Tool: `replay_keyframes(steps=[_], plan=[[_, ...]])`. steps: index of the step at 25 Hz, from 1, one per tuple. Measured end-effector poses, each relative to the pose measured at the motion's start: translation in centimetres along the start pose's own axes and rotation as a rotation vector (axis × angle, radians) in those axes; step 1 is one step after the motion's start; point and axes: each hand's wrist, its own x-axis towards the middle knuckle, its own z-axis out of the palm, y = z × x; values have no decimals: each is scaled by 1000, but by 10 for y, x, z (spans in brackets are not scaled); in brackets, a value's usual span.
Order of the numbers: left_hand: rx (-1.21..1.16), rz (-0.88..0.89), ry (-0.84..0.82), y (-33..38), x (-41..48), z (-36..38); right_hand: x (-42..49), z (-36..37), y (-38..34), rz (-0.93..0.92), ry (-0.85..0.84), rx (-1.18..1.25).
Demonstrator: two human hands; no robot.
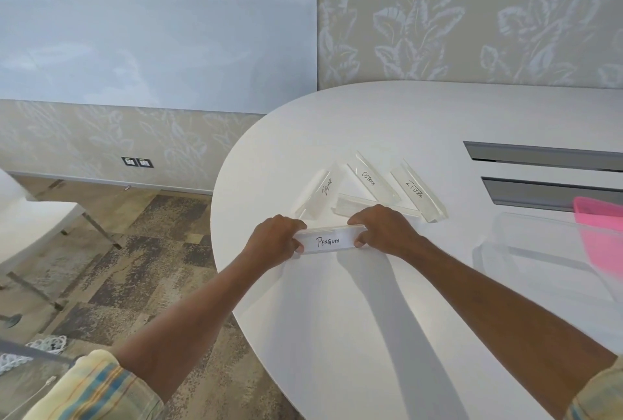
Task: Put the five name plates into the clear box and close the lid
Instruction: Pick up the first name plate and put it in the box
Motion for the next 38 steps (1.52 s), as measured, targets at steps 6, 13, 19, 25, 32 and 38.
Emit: replay_keyframes(steps=[6, 13, 19, 25, 32, 38], plan=[[-10, 61, 35, 21, 8, -17, -13, -29, 14, 1, 21, -25], [1, 151, 113, 84, 25, -54, -54, -89, 50, 20, 104, -83], [15, 272, 139, 168, 41, -80, -107, -138, 107, 133, 194, -87], [-7, 392, 127, 255, 56, -82, -163, -165, 173, 262, 237, -41], [-7, 509, 91, 342, 73, -53, -218, -168, 242, 358, 237, 2], [85, 556, 49, 385, 84, -25, -233, -151, 280, 415, 182, 31]])
